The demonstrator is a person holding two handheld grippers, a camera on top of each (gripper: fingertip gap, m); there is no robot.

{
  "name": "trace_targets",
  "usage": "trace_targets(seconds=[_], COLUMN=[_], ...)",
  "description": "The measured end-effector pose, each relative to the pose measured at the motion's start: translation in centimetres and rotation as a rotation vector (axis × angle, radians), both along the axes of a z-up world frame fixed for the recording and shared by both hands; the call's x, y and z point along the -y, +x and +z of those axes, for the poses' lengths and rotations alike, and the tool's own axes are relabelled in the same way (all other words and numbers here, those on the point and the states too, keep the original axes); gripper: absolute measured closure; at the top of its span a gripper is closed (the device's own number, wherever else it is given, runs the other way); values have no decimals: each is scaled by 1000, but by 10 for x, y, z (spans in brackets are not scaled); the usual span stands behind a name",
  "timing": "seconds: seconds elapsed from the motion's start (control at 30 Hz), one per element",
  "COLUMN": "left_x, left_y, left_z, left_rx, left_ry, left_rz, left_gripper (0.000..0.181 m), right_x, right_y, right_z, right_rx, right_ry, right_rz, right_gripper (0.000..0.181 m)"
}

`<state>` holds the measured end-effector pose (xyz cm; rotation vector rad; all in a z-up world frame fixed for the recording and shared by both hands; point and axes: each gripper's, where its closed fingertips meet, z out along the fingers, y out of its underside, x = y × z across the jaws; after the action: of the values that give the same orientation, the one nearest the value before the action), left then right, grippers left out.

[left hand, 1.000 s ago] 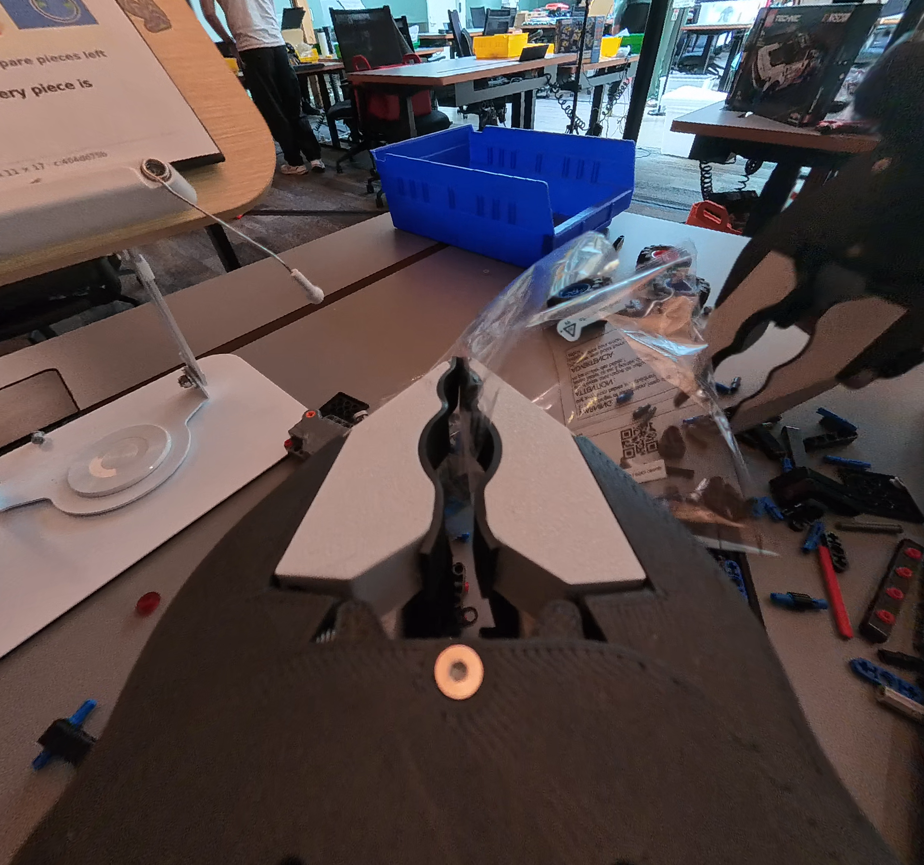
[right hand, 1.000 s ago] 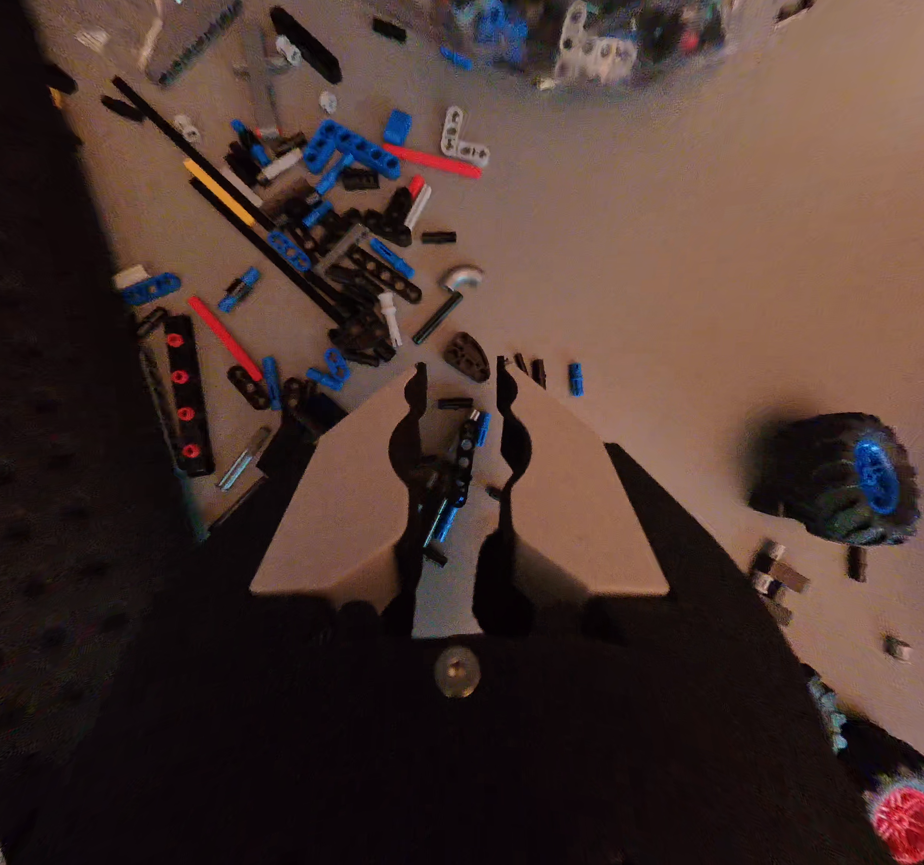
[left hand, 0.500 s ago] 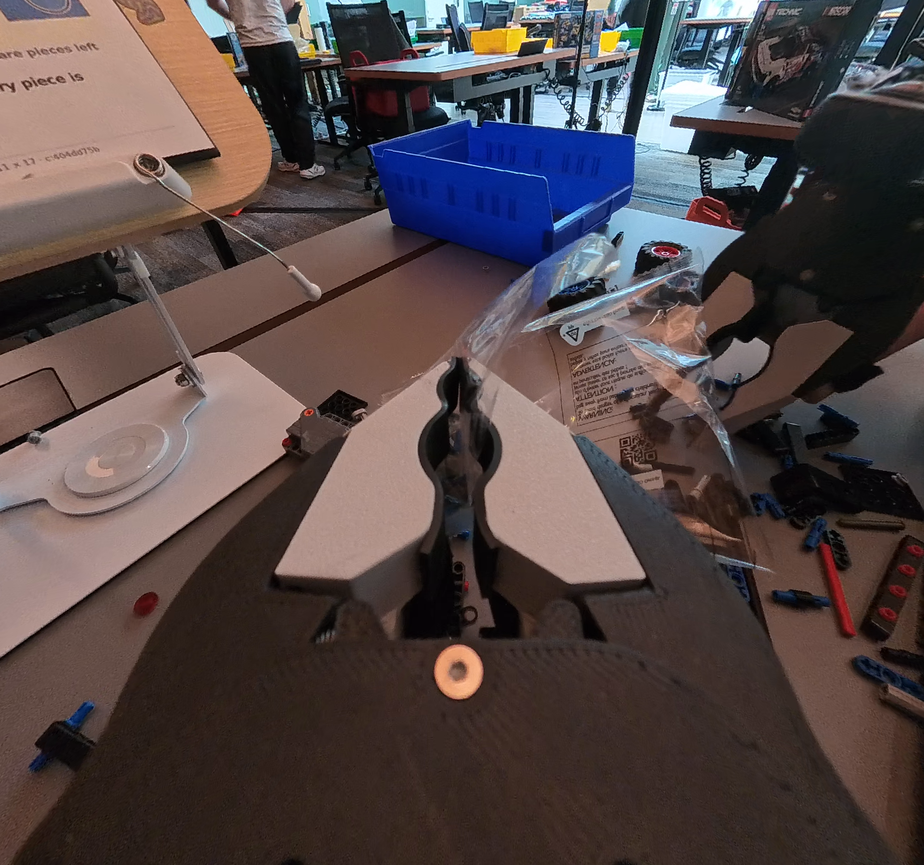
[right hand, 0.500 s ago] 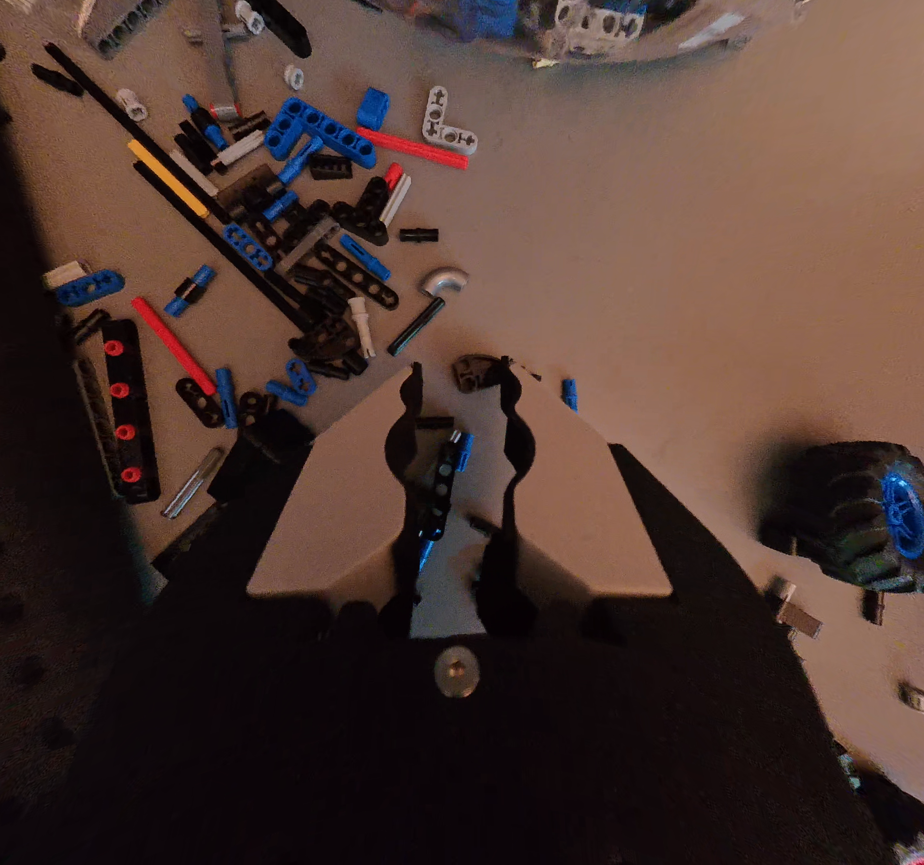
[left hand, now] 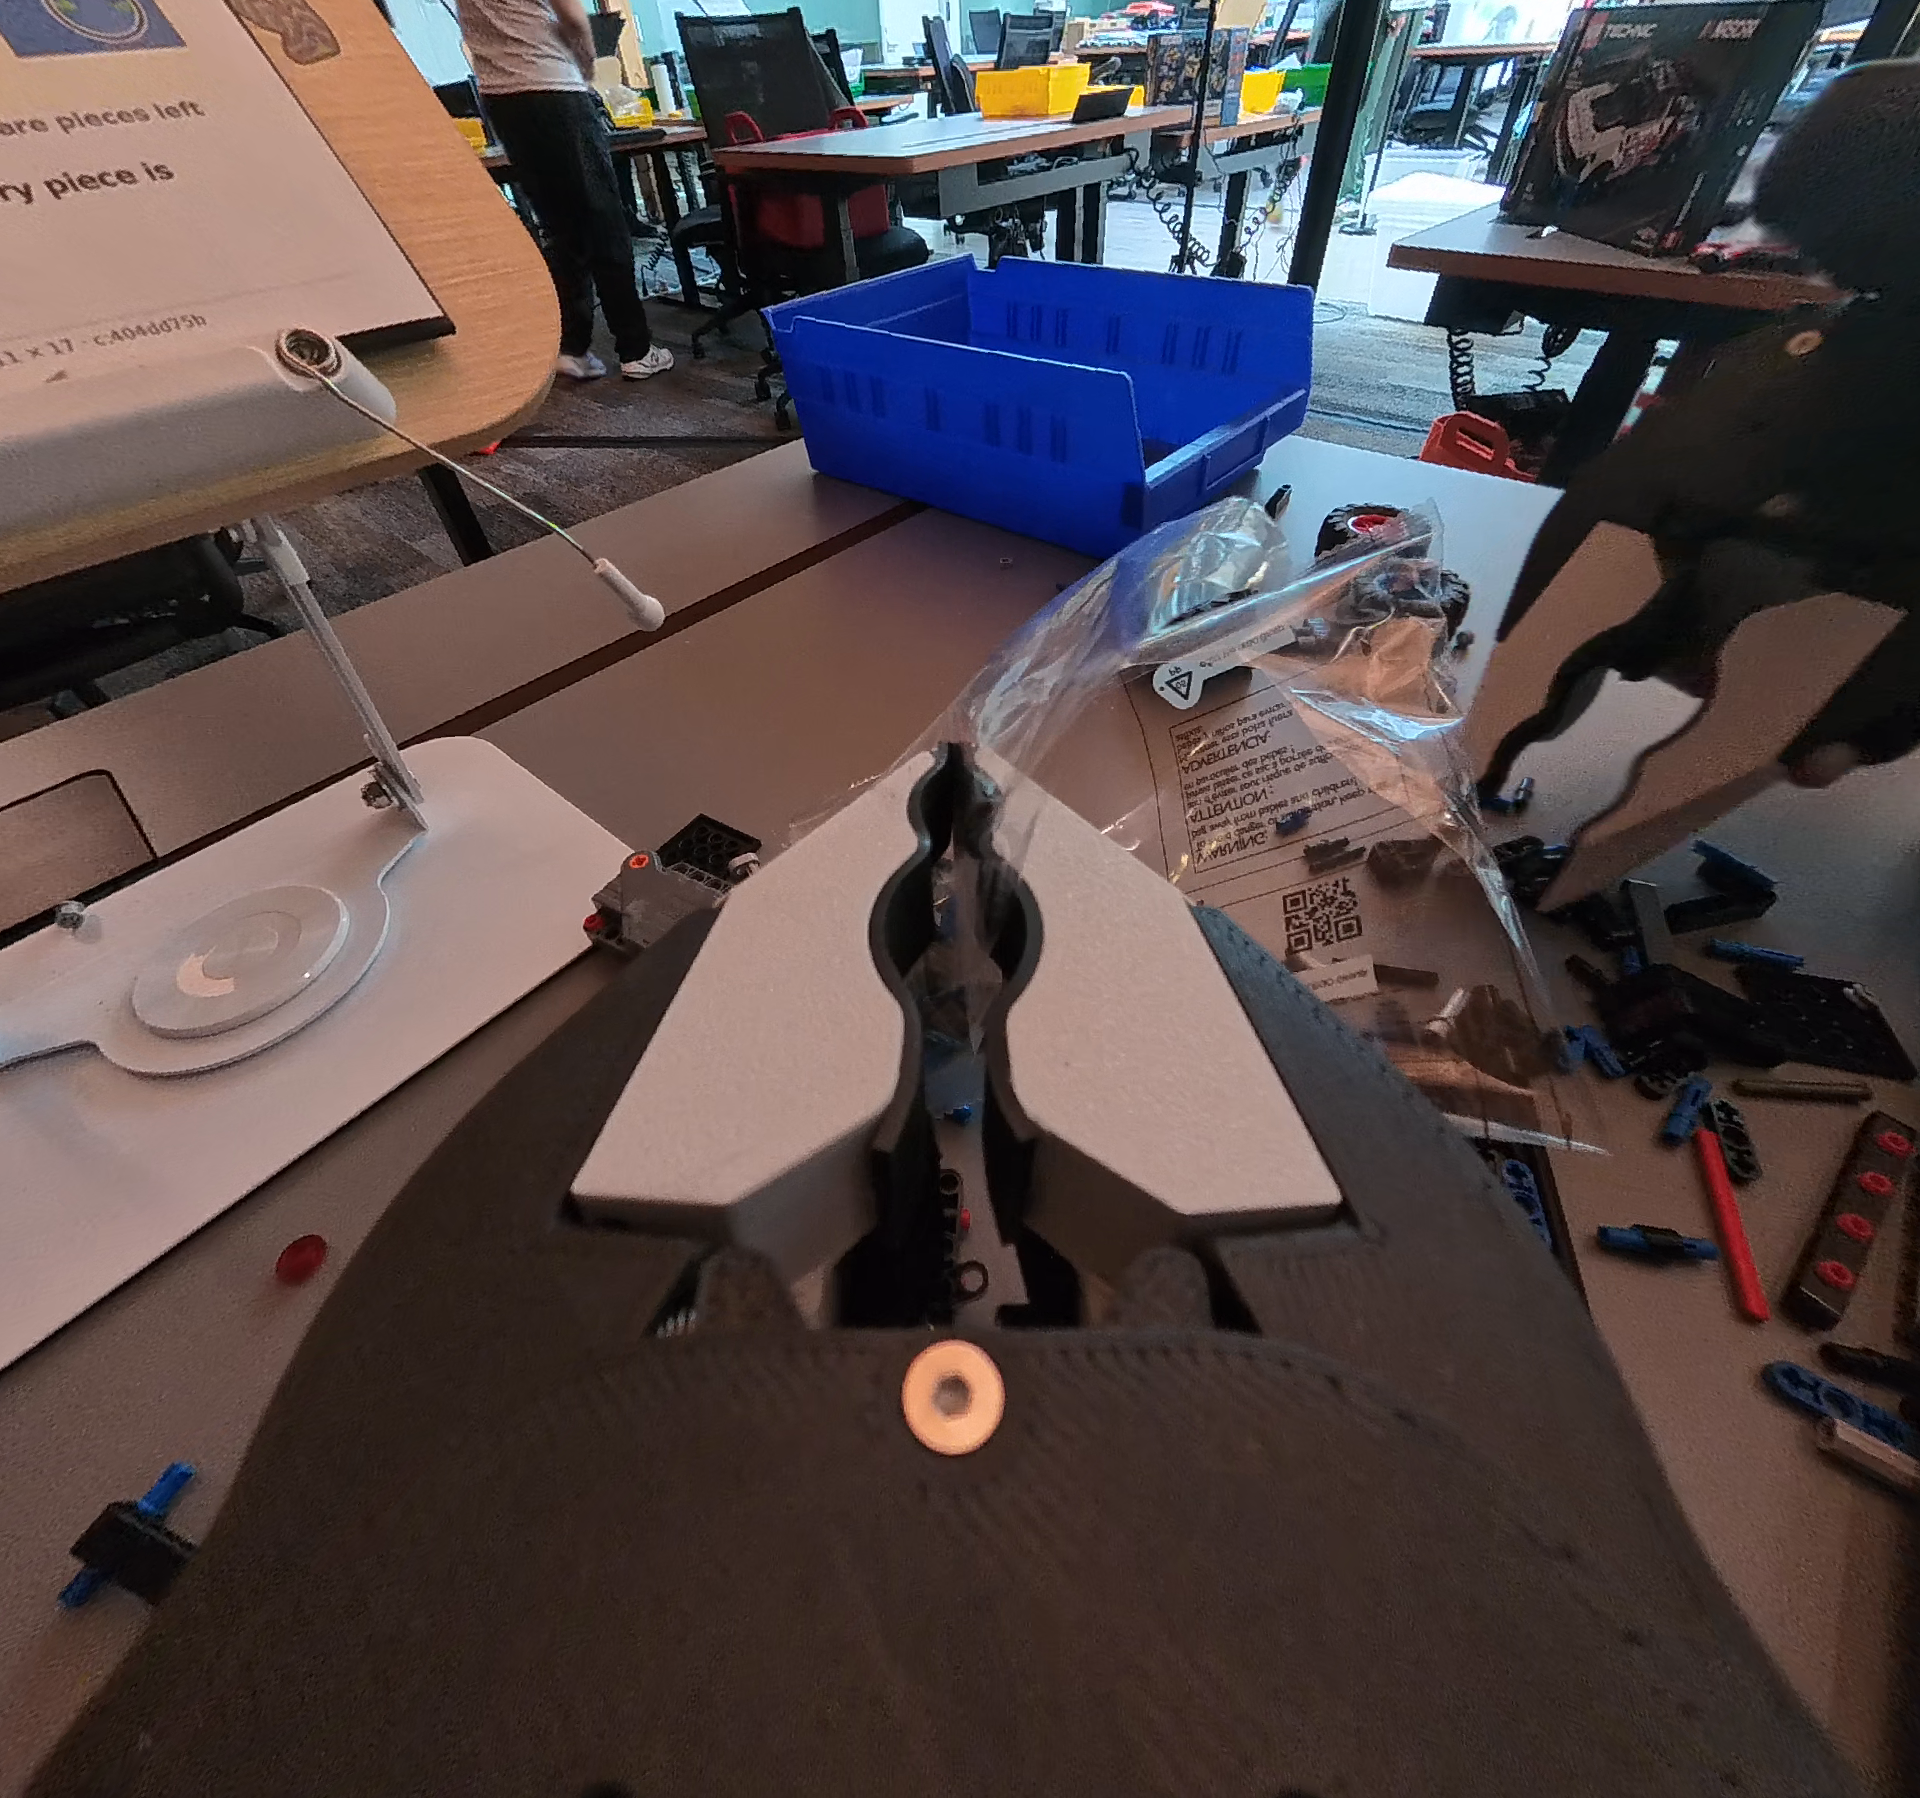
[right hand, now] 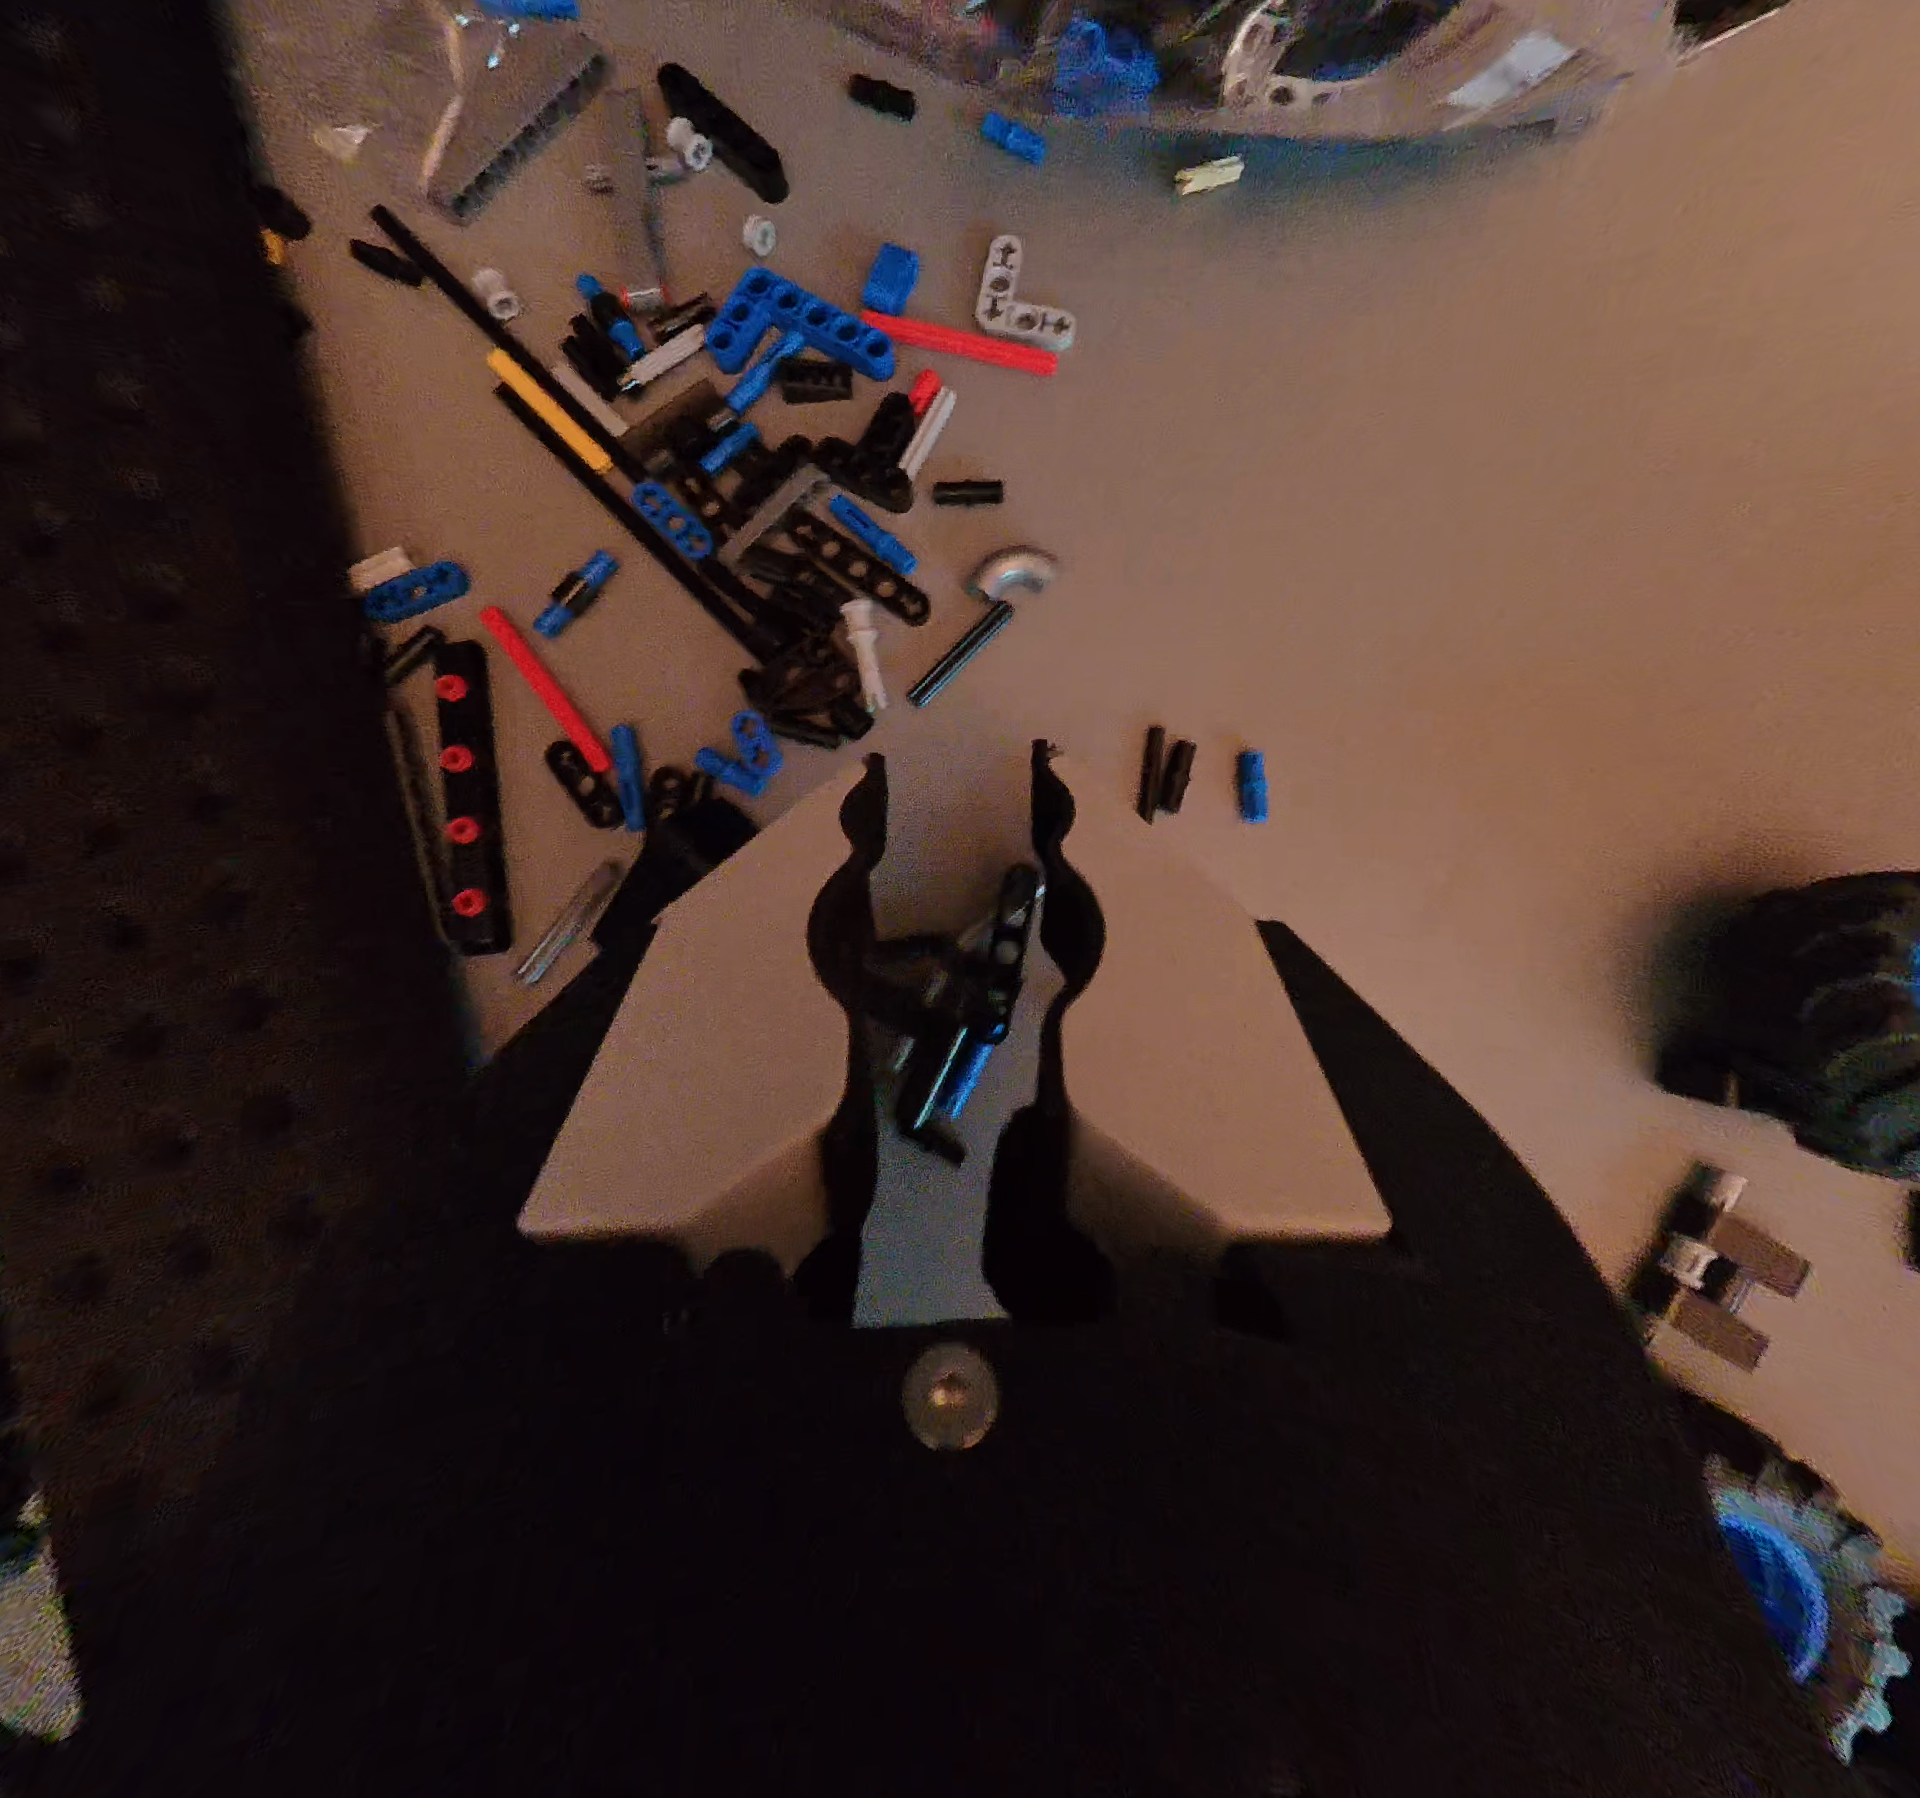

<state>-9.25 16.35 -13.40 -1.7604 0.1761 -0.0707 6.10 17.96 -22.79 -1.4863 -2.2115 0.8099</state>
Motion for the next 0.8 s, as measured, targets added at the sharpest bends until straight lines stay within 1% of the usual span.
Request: trace_targets(seconds=[0.07, 0.17, 0.23, 0.3, 0.37, 0.43, 0.53, 0.63, 0.73, 0.8], left_x=[0, 0, 0, 0, 0, 1, 1, 1, 0, 0], left_y=[0, 1, 2, 3, 2, 1, 0, 0, 2, 2], left_z=[1, 1, 2, 2, 1, 0, 1, 1, 1, 0], left_rx=[0, -2, -4, -5, -4, -2, 1, 1, -4, -5], left_ry=[1, 2, 4, 2, 2, 1, 3, 3, 1, -1], left_rz=[-1, -5, -7, -8, -6, -3, 2, 0, -4, -6], left_gripper=[181, 181, 181, 181, 181, 181, 181, 181, 181, 181], right_x=[8, 29, 40, 42, 40, 44, 47, 45, 54, 61], right_y=[14, 32, 41, 47, 49, 45, 38, 31, 12, -7], right_z=[3, 7, 2, -11, -25, -24, -9, 13, 54, 81], right_rx=[43, 62, 91, 137, 180, 139, 68, 5, -139, -232], right_ry=[-35, -52, -47, -12, 20, 14, -14, 47, 63, 80], right_rz=[6, -3, -31, -85, -135, -128, -125, -107, -44, -14], right_gripper=[146, 145, 144, 145, 152, 176, 176, 176, 176, 177])
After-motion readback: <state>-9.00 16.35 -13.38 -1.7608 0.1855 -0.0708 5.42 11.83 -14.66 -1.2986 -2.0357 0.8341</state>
